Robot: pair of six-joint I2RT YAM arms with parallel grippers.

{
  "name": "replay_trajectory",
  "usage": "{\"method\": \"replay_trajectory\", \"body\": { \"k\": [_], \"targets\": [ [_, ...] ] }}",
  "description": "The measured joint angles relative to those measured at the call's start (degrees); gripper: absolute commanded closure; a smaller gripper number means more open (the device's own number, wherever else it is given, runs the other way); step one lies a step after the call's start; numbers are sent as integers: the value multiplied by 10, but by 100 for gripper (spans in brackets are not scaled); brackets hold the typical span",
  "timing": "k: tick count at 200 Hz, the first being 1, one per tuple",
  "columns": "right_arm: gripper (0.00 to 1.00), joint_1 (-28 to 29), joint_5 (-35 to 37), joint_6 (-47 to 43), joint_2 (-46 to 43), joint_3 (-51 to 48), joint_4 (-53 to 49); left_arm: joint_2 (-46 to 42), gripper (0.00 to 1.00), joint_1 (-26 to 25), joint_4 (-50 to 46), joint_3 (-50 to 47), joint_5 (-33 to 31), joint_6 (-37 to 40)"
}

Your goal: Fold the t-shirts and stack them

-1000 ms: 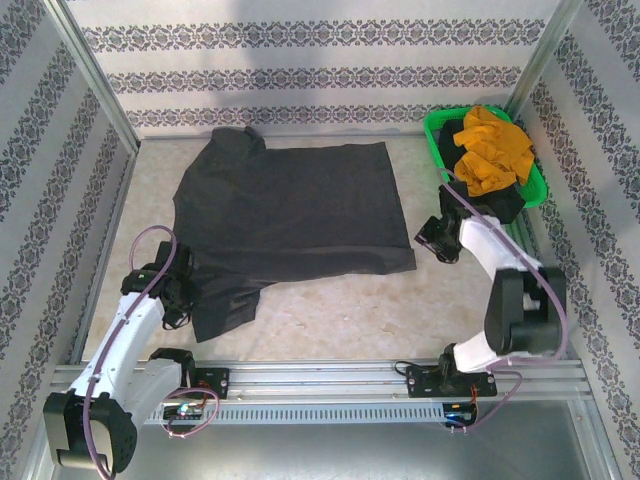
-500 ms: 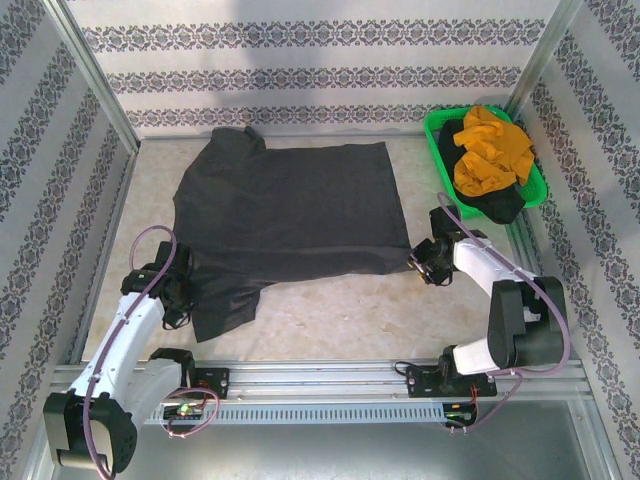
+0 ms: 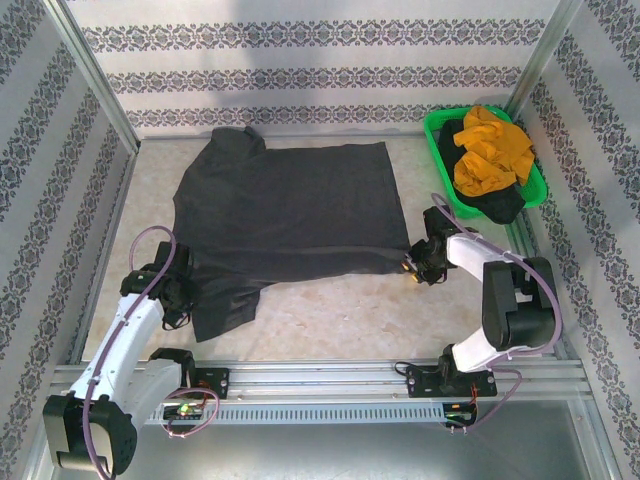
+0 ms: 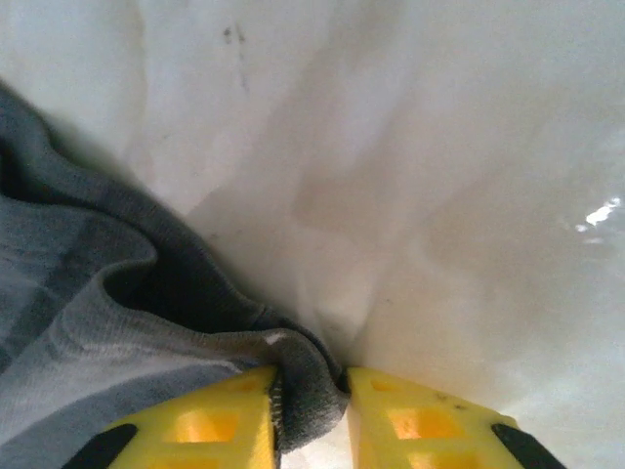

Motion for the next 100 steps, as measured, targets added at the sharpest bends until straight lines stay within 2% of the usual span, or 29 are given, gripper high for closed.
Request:
{"method": "replay_trajectory", "body": {
  "k": [15, 44, 74, 100],
  "targets": [
    [83, 0, 2, 0, 12, 16, -17, 0, 100, 0, 0, 0, 0, 0],
    [100, 1, -1, -4, 41, 49, -14, 4, 100, 0, 0, 0, -2, 0],
    [100, 1, 5, -8, 48, 68, 11, 8, 100, 0, 3, 8, -10, 0],
    [100, 1, 9, -19, 18, 111, -6, 5, 100, 3, 14, 65, -23, 0]
  ]
}}
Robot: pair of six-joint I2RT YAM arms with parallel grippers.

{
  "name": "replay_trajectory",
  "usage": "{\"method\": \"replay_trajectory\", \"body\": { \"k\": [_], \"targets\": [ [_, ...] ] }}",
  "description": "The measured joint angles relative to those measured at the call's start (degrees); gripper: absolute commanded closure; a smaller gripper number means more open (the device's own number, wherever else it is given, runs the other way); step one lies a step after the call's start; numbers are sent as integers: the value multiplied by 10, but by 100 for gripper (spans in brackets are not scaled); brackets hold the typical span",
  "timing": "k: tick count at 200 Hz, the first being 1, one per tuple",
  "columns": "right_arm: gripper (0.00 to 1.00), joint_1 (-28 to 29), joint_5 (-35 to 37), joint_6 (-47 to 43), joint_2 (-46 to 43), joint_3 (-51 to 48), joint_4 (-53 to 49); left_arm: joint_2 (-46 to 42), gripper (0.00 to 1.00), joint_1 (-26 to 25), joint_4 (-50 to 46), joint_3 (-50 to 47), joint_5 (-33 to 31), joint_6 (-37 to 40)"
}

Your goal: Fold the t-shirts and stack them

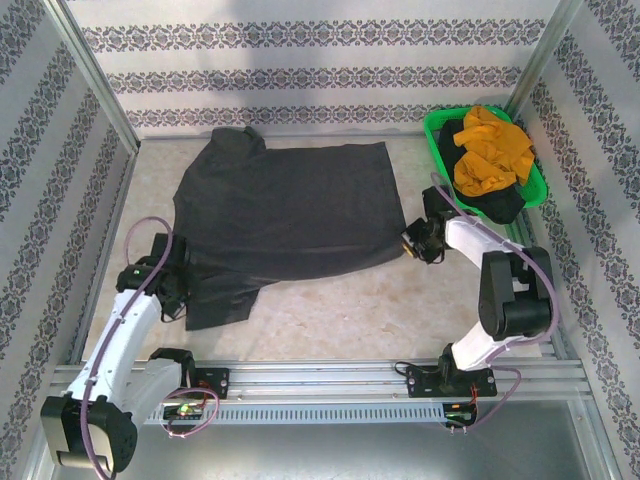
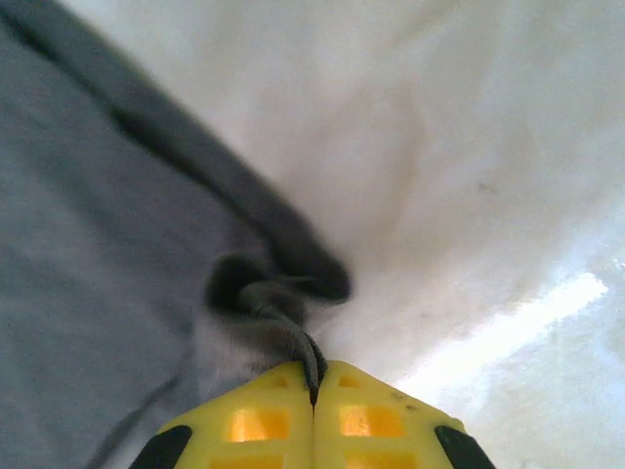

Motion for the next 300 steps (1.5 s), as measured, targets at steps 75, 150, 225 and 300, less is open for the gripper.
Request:
{"method": "replay_trajectory", "body": {
  "k": [75, 150, 225, 300],
  "targets": [
    [100, -1, 6, -22, -161, 140, -42, -74, 100, 0, 56, 202, -57, -13],
    [100, 14, 2, -20, -405, -60, -152, -223, 100, 0, -122, 175, -94, -99],
    [100, 21, -11, 29, -348, -138, -249, -111, 100, 0, -155, 96, -85, -139],
    [100, 21, -2, 30, -151, -9, -220, 100, 100, 12, -54, 167, -92, -63]
  ]
}}
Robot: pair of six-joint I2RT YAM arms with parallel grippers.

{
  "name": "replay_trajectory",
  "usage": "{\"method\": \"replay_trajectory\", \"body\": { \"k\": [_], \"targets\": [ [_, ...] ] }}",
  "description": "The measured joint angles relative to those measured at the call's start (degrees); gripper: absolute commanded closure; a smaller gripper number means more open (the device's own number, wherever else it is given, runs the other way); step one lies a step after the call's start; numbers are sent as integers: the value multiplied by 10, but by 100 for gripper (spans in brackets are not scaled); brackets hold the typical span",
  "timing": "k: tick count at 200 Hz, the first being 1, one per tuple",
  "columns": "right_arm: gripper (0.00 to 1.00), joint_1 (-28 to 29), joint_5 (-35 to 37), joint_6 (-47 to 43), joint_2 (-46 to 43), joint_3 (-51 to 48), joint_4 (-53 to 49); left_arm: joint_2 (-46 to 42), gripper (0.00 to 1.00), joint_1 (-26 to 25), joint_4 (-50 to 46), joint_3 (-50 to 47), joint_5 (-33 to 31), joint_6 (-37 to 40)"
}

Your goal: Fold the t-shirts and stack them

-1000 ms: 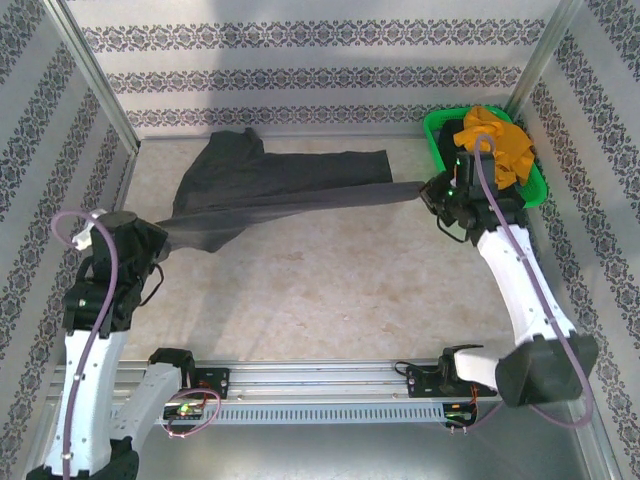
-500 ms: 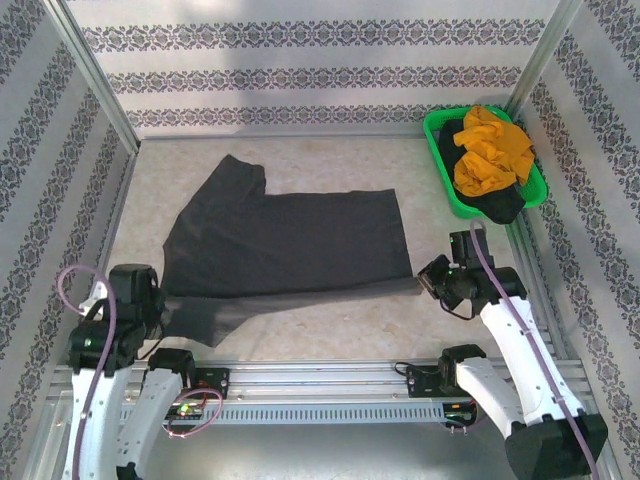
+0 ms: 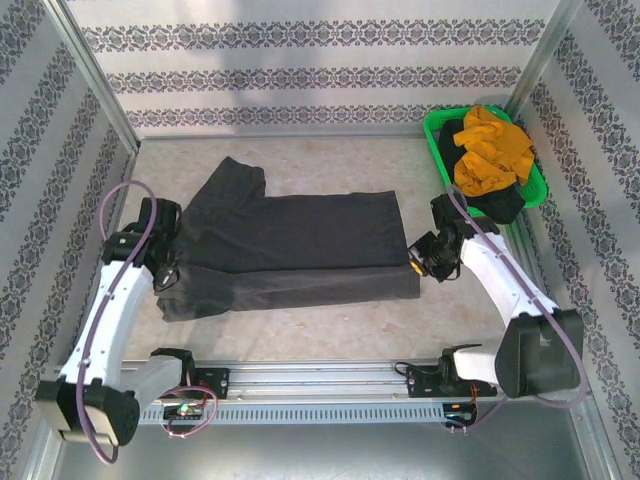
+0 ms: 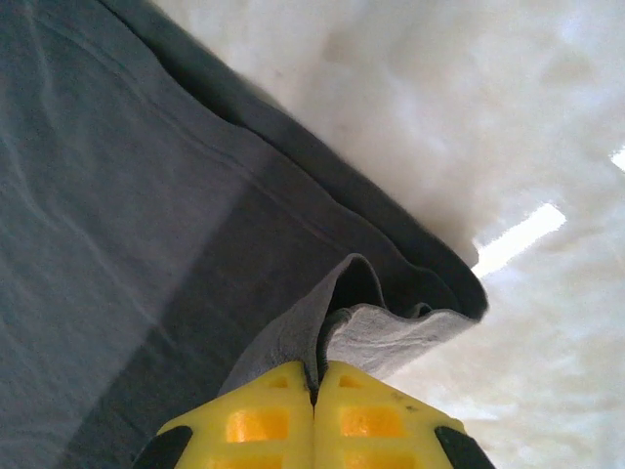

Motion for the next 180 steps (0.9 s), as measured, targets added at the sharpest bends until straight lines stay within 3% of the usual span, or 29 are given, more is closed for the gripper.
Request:
{"method": "replay_trajectory", "body": {
  "k": [41, 81, 103, 120, 133, 147, 159, 180],
  "targets": [
    [100, -4, 2, -2, 95, 22, 31, 70, 100, 29, 46, -2, -4, 44],
    [100, -4, 7, -2, 133, 41, 41, 94, 100, 47, 78, -13, 5, 73],
    [100, -4, 7, -3, 149, 54, 49, 99, 96, 51, 87, -20, 6, 83],
    [100, -4, 7, -6, 160, 56, 58, 105, 81, 55, 96, -27, 9, 92],
    [74, -4, 4, -8, 174, 56, 68, 112, 58, 60, 103, -32, 11, 97],
    [55, -8, 0, -19, 194, 61, 73, 123, 46, 72, 110, -35, 19, 106],
    [49, -10, 4, -35, 208, 71, 73, 132, 42, 85, 122, -38, 32, 113],
    [48, -5, 18, -61, 209, 89, 74, 150, 41, 105, 157, -44, 71, 121]
  ]
}}
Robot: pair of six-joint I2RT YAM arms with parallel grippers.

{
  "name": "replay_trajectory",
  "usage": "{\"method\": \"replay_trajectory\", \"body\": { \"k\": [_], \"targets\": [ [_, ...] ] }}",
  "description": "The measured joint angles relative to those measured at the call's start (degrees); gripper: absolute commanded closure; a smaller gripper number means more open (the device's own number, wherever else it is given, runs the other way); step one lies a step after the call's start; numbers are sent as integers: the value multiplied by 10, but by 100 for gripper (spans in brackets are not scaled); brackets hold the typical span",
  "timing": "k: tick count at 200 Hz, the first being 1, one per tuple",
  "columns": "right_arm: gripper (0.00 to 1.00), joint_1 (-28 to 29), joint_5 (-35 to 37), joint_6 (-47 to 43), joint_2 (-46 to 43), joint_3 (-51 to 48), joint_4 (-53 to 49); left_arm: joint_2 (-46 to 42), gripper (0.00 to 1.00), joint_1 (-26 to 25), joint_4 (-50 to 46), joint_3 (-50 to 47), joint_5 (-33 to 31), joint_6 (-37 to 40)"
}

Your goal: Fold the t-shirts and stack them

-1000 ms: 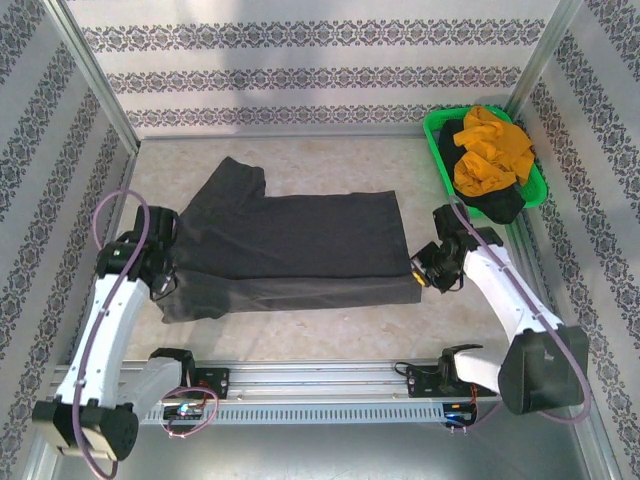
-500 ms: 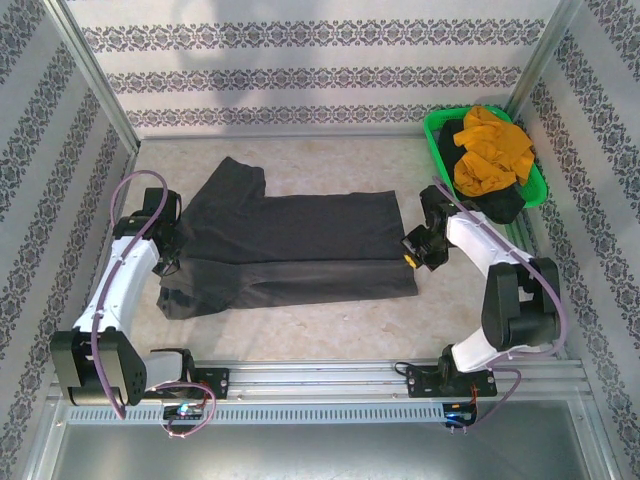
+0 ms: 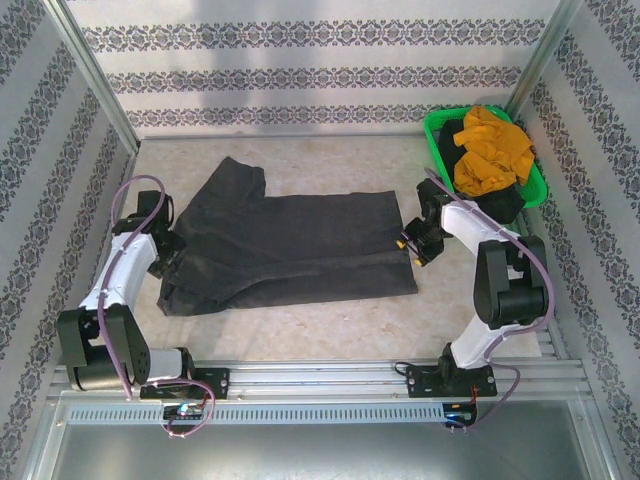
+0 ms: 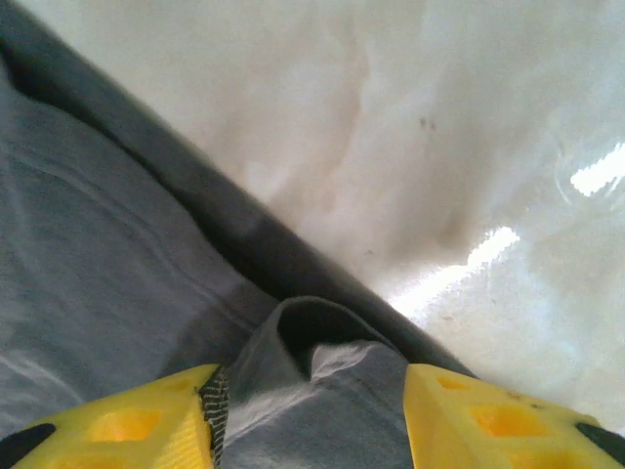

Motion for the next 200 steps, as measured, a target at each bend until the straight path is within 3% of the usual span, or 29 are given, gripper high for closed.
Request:
{"method": "replay_trajectory", "body": {
  "k": [53, 86, 127, 200],
  "targets": [
    [54, 59, -10, -37, 78, 65, 37, 160, 49, 3, 97, 28, 90, 0],
    [49, 54, -13, -43, 168, 136, 8, 262, 50, 8, 107, 78, 115, -2],
    [48, 36, -26, -27, 231, 235, -25, 326, 49, 25, 113, 162, 141, -17],
    [47, 5, -75, -35, 401, 520, -82, 436, 37, 46, 133, 333, 177, 15]
  ]
}}
